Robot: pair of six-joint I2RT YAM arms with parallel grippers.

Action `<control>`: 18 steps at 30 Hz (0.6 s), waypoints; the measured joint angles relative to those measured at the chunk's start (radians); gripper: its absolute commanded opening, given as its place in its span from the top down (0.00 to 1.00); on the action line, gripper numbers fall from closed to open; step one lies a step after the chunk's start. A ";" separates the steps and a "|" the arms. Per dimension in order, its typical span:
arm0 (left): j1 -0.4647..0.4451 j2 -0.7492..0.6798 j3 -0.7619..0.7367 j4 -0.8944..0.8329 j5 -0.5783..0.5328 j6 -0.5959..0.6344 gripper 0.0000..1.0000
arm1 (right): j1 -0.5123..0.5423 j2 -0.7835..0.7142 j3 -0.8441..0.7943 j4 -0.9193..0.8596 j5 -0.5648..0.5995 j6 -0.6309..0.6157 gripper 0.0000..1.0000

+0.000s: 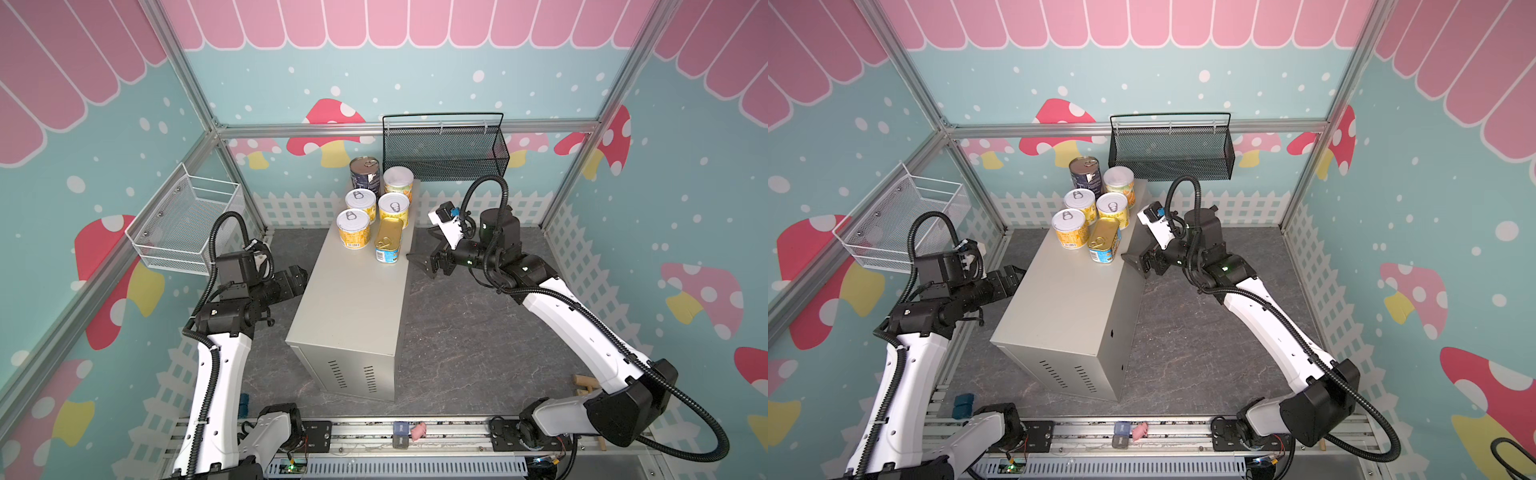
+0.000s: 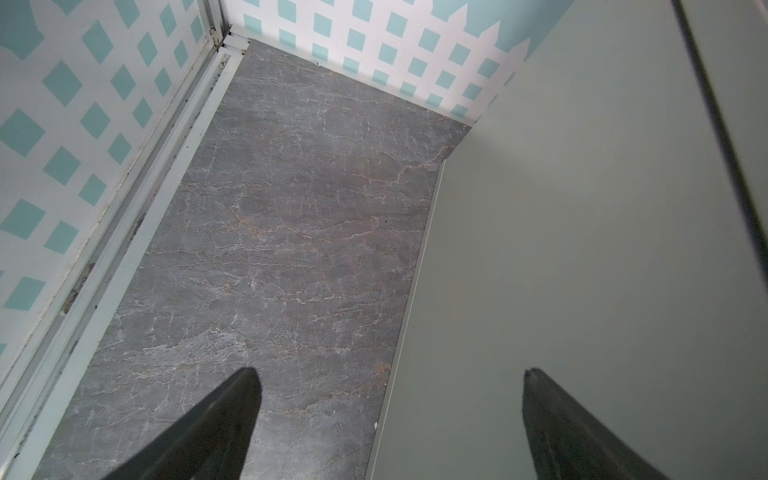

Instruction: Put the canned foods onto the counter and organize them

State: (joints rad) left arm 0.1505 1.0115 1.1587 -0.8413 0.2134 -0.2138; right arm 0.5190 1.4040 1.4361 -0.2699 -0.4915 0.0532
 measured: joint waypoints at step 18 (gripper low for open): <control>0.000 -0.001 -0.022 0.032 -0.001 0.000 0.01 | 0.008 0.043 0.022 0.030 -0.007 0.003 0.01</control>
State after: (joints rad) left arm 0.1505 1.0103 1.1366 -0.8093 0.2123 -0.2142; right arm 0.5266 1.4471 1.4578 -0.2398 -0.4984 0.0563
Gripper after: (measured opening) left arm 0.994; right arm 0.994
